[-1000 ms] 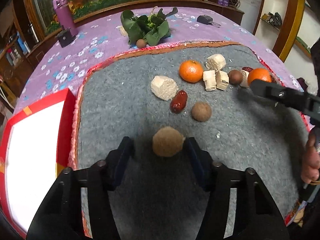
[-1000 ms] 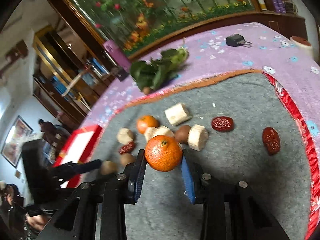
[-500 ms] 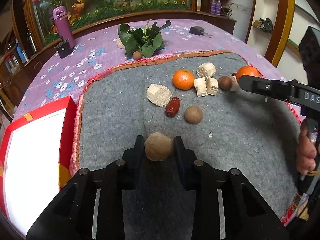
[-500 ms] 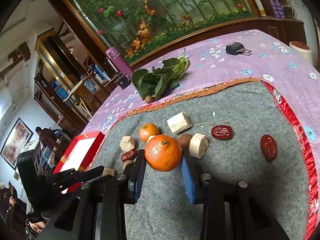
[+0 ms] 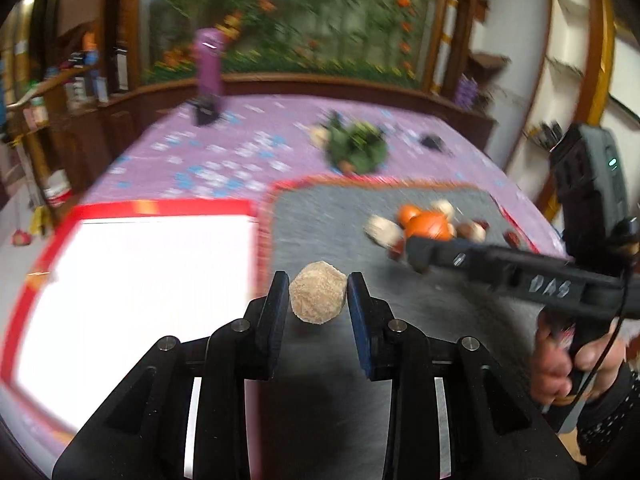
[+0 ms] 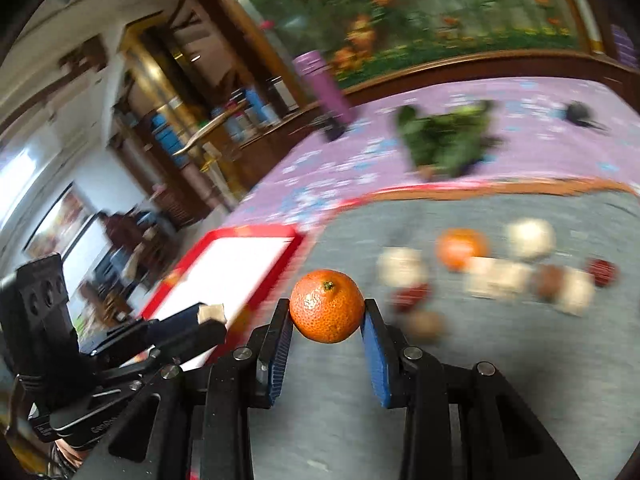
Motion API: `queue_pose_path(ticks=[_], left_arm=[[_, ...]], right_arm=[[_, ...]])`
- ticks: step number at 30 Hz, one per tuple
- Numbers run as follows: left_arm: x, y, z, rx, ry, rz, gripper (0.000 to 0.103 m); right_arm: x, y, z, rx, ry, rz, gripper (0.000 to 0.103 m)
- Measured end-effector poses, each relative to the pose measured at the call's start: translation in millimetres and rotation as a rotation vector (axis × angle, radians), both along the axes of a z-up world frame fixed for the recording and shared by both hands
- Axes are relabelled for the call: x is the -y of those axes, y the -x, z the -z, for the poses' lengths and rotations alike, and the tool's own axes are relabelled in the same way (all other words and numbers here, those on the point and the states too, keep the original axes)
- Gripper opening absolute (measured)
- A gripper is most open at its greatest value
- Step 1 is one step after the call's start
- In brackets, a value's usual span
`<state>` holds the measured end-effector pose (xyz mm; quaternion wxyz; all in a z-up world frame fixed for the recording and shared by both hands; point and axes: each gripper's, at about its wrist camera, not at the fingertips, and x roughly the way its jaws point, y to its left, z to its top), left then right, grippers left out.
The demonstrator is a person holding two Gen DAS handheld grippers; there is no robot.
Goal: Organize fruits
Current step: 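Carry the ball with the left tool into the white tray while the right tool drops the orange there, then move both open tools back over the gray mat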
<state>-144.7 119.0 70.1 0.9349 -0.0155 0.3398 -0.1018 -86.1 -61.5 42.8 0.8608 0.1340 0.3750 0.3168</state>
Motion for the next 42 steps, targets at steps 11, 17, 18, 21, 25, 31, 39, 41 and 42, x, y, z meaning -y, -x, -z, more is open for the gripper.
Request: queue_pose_path(ticks=[11, 17, 18, 21, 25, 31, 39, 41, 42], left_arm=[[-108.3, 26.1, 20.0, -0.055, -0.069, -0.335, 0.029], [-128.7, 22.8, 33.5, -0.116, -0.101, -0.412, 0.029], [-129.9, 20.5, 35.5, -0.129, -0.106, -0.427, 0.029], [-131.6, 17.6, 38.4, -0.158, -0.110, -0.464, 0.029], [-136.2, 21.1, 27.5, -0.160, -0.103, -0.522, 0.030], [-120.0, 49.1, -13.2, -0.001, 0.032, -0.508, 0.042], [-29.3, 114.4, -30.3, 0.162, 0.232, -0.177, 0.062], [-8.4, 133.5, -26.7, 0.185, 0.233, -0.059, 0.062], [0.3, 140.8, -26.2, 0.203, 0.220, -0.015, 0.062]], right_arm=[[-165.6, 5.2, 16.1, -0.019, 0.077, -0.284, 0.034], [-207.2, 6.0, 32.9, -0.040, 0.190, -0.309, 0.034], [-212.4, 4.1, 36.2, -0.047, 0.214, -0.308, 0.034], [-222.8, 1.6, 37.9, -0.049, 0.303, -0.297, 0.035], [-216.3, -3.0, 24.0, -0.072, 0.314, -0.314, 0.036], [-155.4, -3.0, -10.8, 0.031, 0.200, -0.201, 0.044], [-47.7, 0.0, -51.8, 0.165, 0.110, 0.021, 0.048], [-19.5, 8.1, -61.5, 0.206, 0.109, 0.082, 0.051], [-10.4, 11.9, -64.9, 0.217, 0.108, 0.102, 0.052]])
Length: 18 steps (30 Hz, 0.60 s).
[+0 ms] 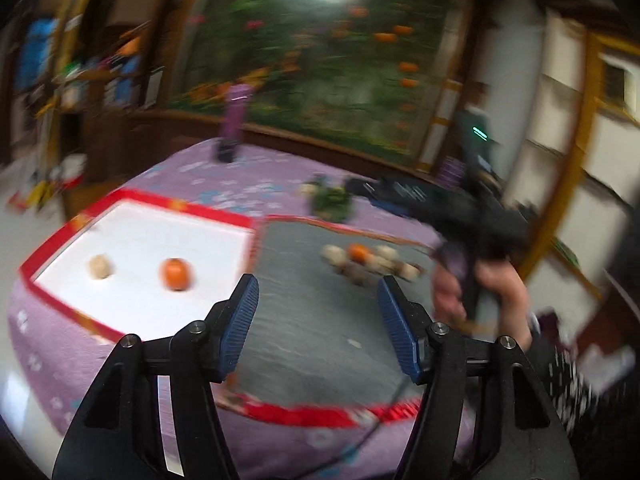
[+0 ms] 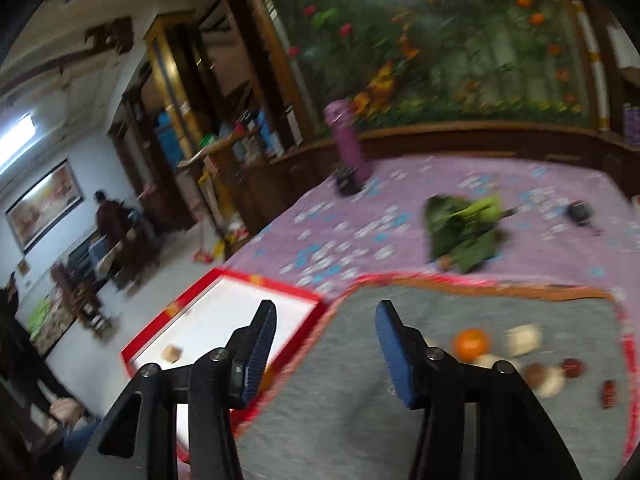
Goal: Organize fruits
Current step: 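Move both open tools back over the gray mat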
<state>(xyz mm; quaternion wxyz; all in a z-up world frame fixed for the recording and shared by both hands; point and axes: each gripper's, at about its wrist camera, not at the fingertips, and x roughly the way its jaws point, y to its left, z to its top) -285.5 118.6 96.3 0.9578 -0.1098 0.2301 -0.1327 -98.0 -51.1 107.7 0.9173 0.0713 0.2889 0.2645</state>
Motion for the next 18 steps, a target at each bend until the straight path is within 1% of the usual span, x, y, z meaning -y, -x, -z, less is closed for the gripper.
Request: queue_pose_path(ticks=[1, 2, 3, 4, 6, 8, 11, 12, 14, 15, 18], left_arm=[[8.3, 6.6, -0.8, 0.018, -0.006, 0.043, 0.066], [12.3, 10.7, -1.7, 0.029, 0.005, 0.079, 0.071], [14.3, 12.5, -3.3, 0.032, 0.018, 0.107, 0.083], [16.7, 13.7, -3.0, 0.026, 0.031, 0.132, 0.087], [19.9, 15.9, -1.1, -0.001, 0.055, 0.166, 0.087], [25.3, 14.9, -2.0, -0.004, 0.071, 0.204, 0.087], [37.3, 11.5, -5.8, -0.010, 0.062, 0.252, 0.087], [39.7, 12.8, -8.0, -0.006, 0.043, 0.248, 0.087], [44.9, 10.9, -11.9, -0.002, -0.038, 0.180, 0.087], [44.5, 6.0, -14.6, -0.003, -0.080, 0.132, 0.087], [39.3, -19.8, -9.5, -0.028, -0.159, 0.043, 0.087]], right_arm=[[13.8, 4.5, -3.0, 0.012, -0.004, 0.027, 0.052], [25.8, 7.9, -4.9, 0.017, -0.012, 0.049, 0.052], [35.1, 10.3, -6.1, 0.017, -0.020, 0.064, 0.052], [47.3, 13.9, -6.9, 0.015, -0.033, 0.081, 0.052], [71.9, 21.5, -7.8, 0.016, -0.054, 0.117, 0.052], [87.6, 28.9, -6.5, 0.020, -0.063, 0.142, 0.052], [111.3, 38.8, -2.6, 0.027, -0.044, 0.187, 0.052], [117.0, 40.0, -1.8, 0.027, -0.039, 0.194, 0.052], [132.0, 41.9, 0.5, 0.022, -0.032, 0.220, 0.052], [141.9, 42.4, 1.8, 0.018, -0.037, 0.231, 0.052], [165.7, 43.1, 7.8, -0.006, -0.032, 0.254, 0.052]])
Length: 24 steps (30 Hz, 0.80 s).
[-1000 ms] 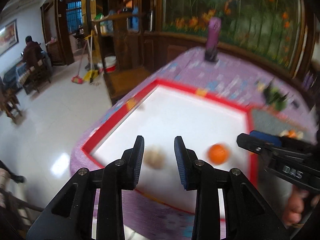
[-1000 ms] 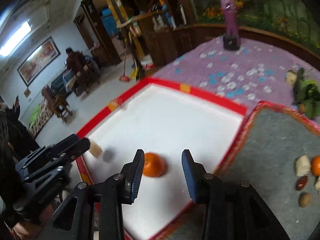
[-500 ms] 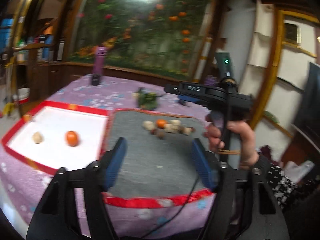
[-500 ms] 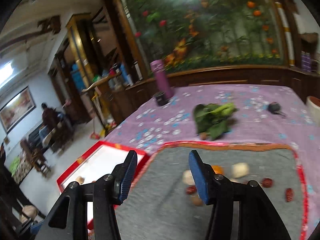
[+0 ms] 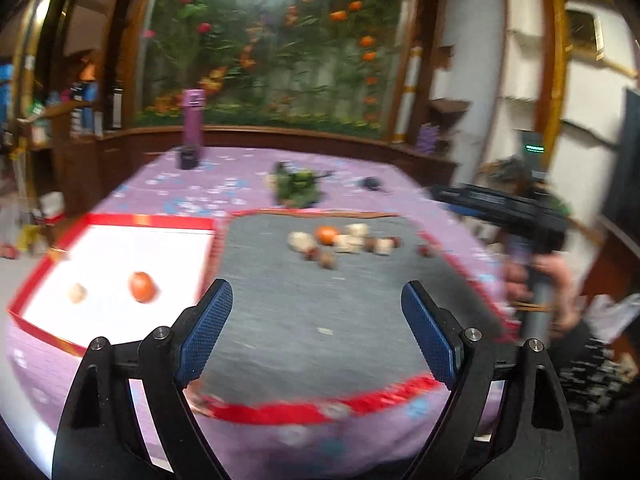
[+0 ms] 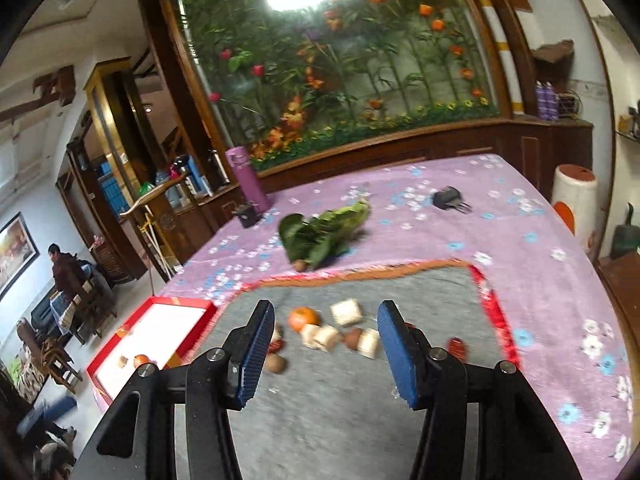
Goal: Organize fruits
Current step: 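Move both open tools back over the gray mat, then grasp a red date with the right tool while the left tool grasps a brown round nut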
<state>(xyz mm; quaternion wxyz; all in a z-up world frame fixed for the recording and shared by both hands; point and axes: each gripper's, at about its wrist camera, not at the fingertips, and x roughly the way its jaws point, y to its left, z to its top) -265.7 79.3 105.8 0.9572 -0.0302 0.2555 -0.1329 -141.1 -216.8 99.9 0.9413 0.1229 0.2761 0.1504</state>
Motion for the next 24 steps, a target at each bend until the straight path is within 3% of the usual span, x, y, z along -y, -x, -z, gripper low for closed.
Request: queue_pose_path(ticks=[4, 6, 11, 15, 17, 20, 24], left_arm=[[-5.7, -42.2, 12.6, -0.011, -0.171, -0.104, 0.087], [-5.4, -59.9, 19.9, -0.019, -0.205, -0.101, 0.087], [15.0, -91.8, 30.1, -0.023, -0.184, -0.013, 0.087], [34.7, -124.3, 48.3, -0.108, -0.219, 0.009, 0.087], [39.5, -132.0, 54.4, -0.160, -0.209, 0.023, 0.087], [43.5, -130.9, 60.3, -0.172, -0.202, 0.067, 0.087], [45.5, -139.4, 67.6, -0.195, -0.245, 0.080, 0.087]], right_arm=[[32.6, -1.0, 12.0, -0.051, 0.007, 0.044, 0.052], [48.6, -1.7, 19.7, -0.078, -0.007, 0.064, 0.052], [73.3, -11.9, 39.5, -0.162, -0.070, 0.057, 0.052], [57.6, -32.1, 45.4, -0.208, -0.070, -0.004, 0.052], [50.9, -45.3, 51.3, -0.254, -0.029, 0.020, 0.053], [47.9, -62.5, 66.7, -0.322, 0.060, 0.105, 0.053], [45.9, -70.7, 78.9, -0.342, 0.066, 0.100, 0.048]])
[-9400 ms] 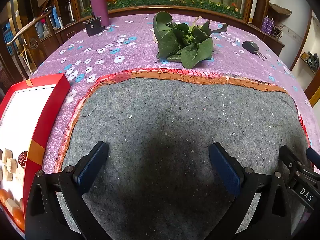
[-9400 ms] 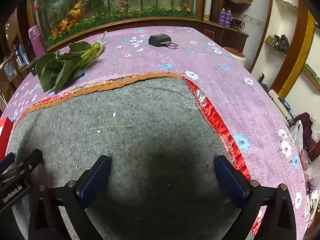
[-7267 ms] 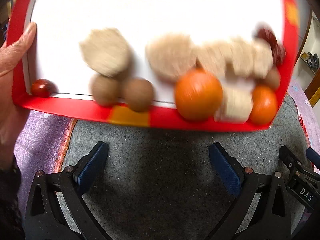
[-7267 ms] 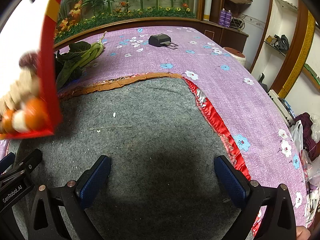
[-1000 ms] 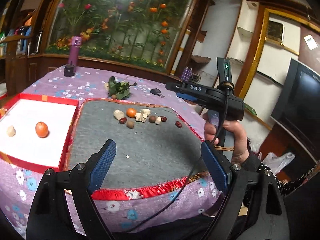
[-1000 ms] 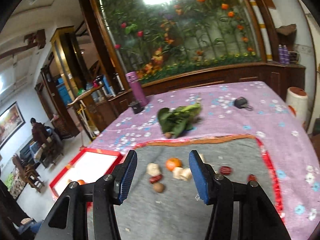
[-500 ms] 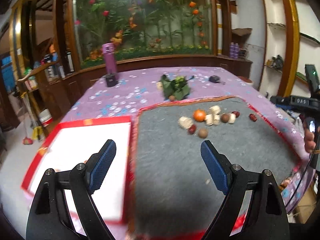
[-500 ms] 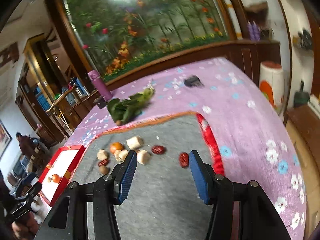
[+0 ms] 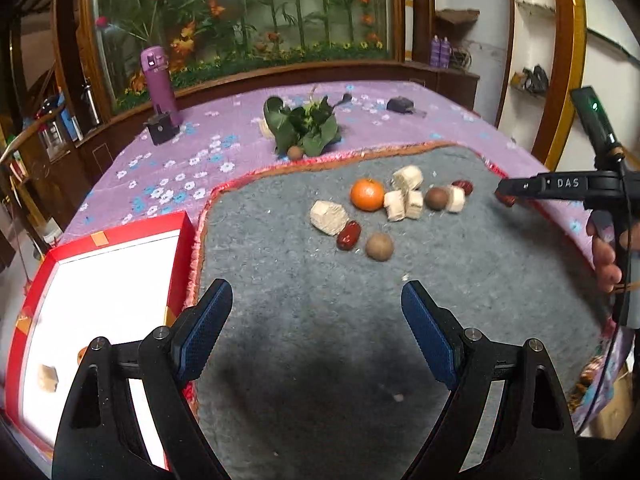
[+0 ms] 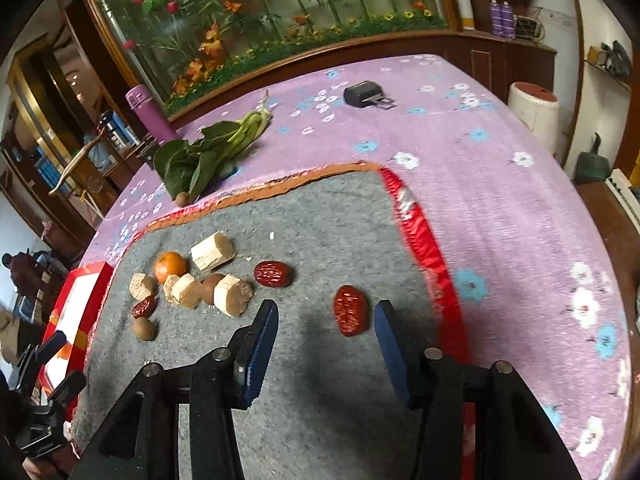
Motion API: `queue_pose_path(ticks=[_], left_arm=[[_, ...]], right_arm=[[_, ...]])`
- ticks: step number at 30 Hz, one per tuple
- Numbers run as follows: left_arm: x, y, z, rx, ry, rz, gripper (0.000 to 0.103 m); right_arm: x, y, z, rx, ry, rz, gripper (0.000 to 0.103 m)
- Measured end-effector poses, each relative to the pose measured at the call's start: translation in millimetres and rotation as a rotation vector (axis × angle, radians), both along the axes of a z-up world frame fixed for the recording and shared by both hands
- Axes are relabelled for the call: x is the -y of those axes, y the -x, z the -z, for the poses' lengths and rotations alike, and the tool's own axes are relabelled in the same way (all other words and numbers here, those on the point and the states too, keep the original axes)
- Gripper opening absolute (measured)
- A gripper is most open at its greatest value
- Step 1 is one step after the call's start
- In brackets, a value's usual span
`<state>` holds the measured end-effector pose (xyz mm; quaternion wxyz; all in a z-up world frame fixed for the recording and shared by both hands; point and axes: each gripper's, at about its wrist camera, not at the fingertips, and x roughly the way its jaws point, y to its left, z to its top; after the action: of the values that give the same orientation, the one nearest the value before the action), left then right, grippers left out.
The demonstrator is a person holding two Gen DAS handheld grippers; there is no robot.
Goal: Organize fruits
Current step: 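Grasp a red date with the right tool while the left tool grasps a brown round nut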
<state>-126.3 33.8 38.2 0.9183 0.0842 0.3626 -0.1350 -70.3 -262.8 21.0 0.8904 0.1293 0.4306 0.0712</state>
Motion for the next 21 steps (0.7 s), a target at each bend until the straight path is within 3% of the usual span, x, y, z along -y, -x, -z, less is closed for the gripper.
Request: queue_pose_path(ticks=[5, 8, 11, 12, 14, 16, 20, 21], left_arm=[[2.5, -16.9, 1.2, -0.062, 0.066, 0.019, 0.087], [12.1, -24.9, 3.0, -0.091, 0.068, 0.043, 0.086], [25.2, -35.9, 8.1, -0.141, 0.076, 0.068, 0.074], [29.0, -40.1, 10.6, -0.162, 0.081, 0.070, 0.065], [36.6, -49.9, 16.9, -0.214, 0.112, 0.077, 0.062], [42.8, -56.2, 21.7, -0.243, 0.127, 0.077, 0.048], [53.4, -68.4, 27.9, -0.261, 0.110, 0.065, 0.046], [54.2, -70.2, 27.3, -0.258, 0.109, 0.066, 0.041]], right_arm=[[-5.7, -12.4, 13.7, -0.032, 0.067, 0.023, 0.036], [-7.1, -12.1, 14.1, 0.001, 0.117, 0.028, 0.027], [-4.5, -10.3, 15.2, 0.027, 0.116, 0.032, 0.025], [-3.0, -10.5, 15.7, 0.027, 0.105, 0.032, 0.025], [2.8, -10.5, 16.8, 0.032, 0.061, 0.034, 0.025], [8.5, -10.0, 18.1, 0.036, 0.016, 0.035, 0.025], [16.3, -10.1, 20.1, 0.040, -0.052, 0.034, 0.025], [15.6, -9.7, 19.9, 0.041, -0.052, 0.034, 0.025]])
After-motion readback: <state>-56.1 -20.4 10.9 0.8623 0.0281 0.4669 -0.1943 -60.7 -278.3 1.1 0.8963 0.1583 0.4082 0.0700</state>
